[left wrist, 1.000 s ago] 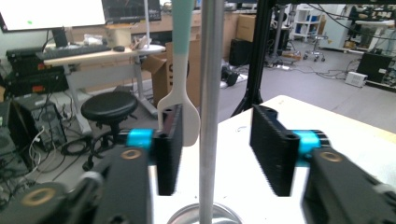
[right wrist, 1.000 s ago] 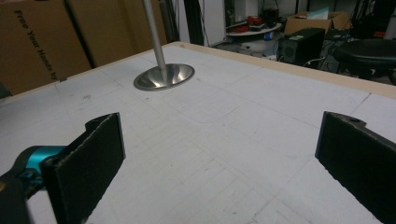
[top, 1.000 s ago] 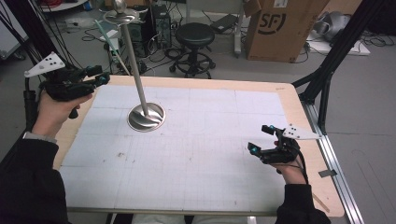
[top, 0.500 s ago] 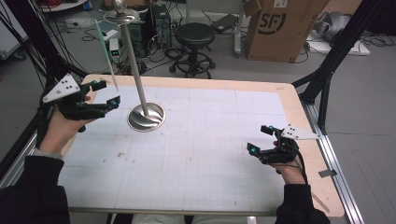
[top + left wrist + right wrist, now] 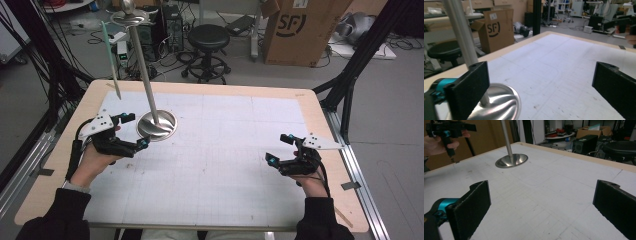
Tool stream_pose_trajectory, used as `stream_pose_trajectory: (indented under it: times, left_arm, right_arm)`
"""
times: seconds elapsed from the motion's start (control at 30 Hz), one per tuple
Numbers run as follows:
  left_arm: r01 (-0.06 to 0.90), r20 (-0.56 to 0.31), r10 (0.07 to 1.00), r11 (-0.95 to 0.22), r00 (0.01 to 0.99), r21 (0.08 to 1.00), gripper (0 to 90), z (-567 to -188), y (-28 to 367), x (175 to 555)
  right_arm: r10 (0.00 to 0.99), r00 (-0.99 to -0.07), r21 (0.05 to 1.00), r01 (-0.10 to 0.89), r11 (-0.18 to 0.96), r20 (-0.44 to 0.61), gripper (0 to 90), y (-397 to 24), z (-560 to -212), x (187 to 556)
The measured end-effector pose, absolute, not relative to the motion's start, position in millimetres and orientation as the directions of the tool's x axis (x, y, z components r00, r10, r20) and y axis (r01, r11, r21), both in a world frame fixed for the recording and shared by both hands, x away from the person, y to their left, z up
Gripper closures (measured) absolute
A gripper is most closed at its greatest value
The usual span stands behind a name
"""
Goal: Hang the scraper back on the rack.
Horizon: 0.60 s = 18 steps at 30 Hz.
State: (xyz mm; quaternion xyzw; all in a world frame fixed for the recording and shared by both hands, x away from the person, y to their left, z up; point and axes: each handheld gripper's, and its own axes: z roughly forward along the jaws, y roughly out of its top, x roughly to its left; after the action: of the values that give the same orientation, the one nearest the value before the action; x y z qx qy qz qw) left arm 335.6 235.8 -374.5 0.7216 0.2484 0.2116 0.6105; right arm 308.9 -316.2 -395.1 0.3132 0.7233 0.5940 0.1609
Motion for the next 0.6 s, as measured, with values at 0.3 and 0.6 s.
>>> stream_pose_trajectory:
  times: [0.3,0.6]
  left_arm:
    - [0.123,-0.048,0.626,-0.077,0.778,0.989,1.6,-394,244,326]
    - [0.117,-0.014,0.638,-0.119,0.77,0.986,1.6,-405,250,316]
  right_arm:
    - [0.642,-0.755,0.963,0.249,0.1,0.128,0.2,-316,-395,308]
    - [0.638,-0.761,0.967,0.235,0.099,0.12,0.2,-316,-397,307]
